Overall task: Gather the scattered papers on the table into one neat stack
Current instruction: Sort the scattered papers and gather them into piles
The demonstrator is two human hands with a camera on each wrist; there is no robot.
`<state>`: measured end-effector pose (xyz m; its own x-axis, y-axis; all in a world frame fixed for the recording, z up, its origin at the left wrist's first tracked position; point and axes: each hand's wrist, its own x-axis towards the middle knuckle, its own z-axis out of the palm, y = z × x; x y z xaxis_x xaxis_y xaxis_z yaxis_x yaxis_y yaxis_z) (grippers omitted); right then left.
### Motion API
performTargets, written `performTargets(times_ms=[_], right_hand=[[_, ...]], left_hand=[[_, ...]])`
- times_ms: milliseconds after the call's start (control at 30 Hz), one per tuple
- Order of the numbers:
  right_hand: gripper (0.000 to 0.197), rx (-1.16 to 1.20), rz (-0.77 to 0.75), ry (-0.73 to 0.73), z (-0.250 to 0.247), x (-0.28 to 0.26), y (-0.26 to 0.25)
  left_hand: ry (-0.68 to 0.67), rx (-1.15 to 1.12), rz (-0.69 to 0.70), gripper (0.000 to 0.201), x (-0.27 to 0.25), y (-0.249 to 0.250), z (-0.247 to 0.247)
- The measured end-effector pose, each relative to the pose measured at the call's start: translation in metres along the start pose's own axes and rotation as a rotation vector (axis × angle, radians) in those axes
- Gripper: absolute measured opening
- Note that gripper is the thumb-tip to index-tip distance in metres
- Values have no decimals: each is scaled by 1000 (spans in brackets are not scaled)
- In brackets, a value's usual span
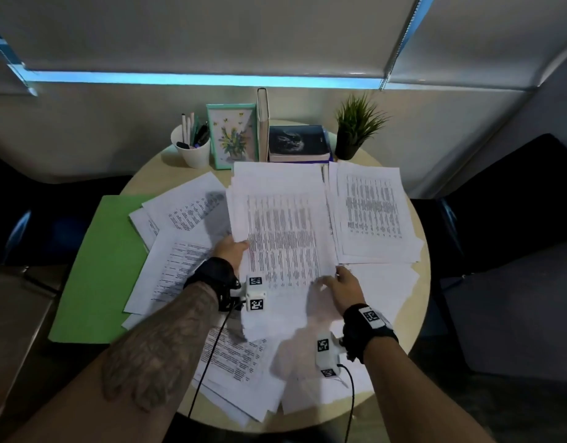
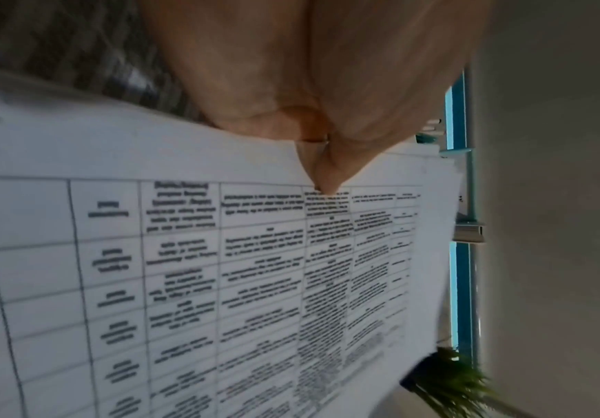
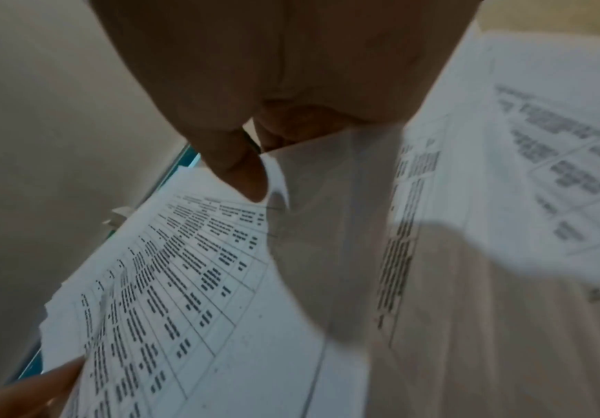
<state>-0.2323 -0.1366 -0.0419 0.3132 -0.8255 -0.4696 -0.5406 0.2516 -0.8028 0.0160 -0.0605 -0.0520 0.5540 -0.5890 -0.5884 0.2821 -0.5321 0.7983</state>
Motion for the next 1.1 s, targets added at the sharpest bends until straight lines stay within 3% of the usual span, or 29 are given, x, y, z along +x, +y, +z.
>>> performTargets(times_ms=[67, 167, 233, 333, 433, 567, 667, 733, 833, 900, 967, 1033, 1100], right_hand=[[17, -31, 49, 3, -13, 6, 9], [23, -17, 84, 155, -36, 21, 15], [24, -26, 99, 277, -58, 35, 14], [23, -94, 128, 392, -96, 61, 8], [29, -198, 190, 408, -129, 85, 2], [35, -293, 268, 366, -154, 112, -1], [53, -315, 326, 297, -157, 117, -1], [65, -339, 336, 366, -153, 113, 1], [50, -279, 154, 499, -124, 94, 3], [34, -188, 76, 371, -86, 74, 3], [27, -178, 108, 195, -42, 54, 10], [34, -180, 157, 103, -1, 36, 19], [51, -113, 188, 105, 29, 22, 24]], left_hand=[[-22, -71, -5, 34, 3, 9, 12], [-118, -70, -28, 29, 2, 17, 34], [-114, 125, -19, 37, 3, 14, 41], [-124, 717, 56, 54, 3, 0, 33], [-144, 1071, 52, 60, -1, -19, 20], [-175, 1178, 92, 60, -4, -36, 12], [-163, 1213, 109, 60, -5, -40, 11], [-147, 1183, 122, 64, -5, -41, 13], [-135, 1167, 132, 72, -7, -43, 15], [-165, 1245, 113, 67, -11, -43, 16], [-196, 1286, 88, 58, -14, -43, 14], [-200, 1260, 80, 53, -15, -45, 11], [-178, 1241, 81, 49, -17, -50, 6]])
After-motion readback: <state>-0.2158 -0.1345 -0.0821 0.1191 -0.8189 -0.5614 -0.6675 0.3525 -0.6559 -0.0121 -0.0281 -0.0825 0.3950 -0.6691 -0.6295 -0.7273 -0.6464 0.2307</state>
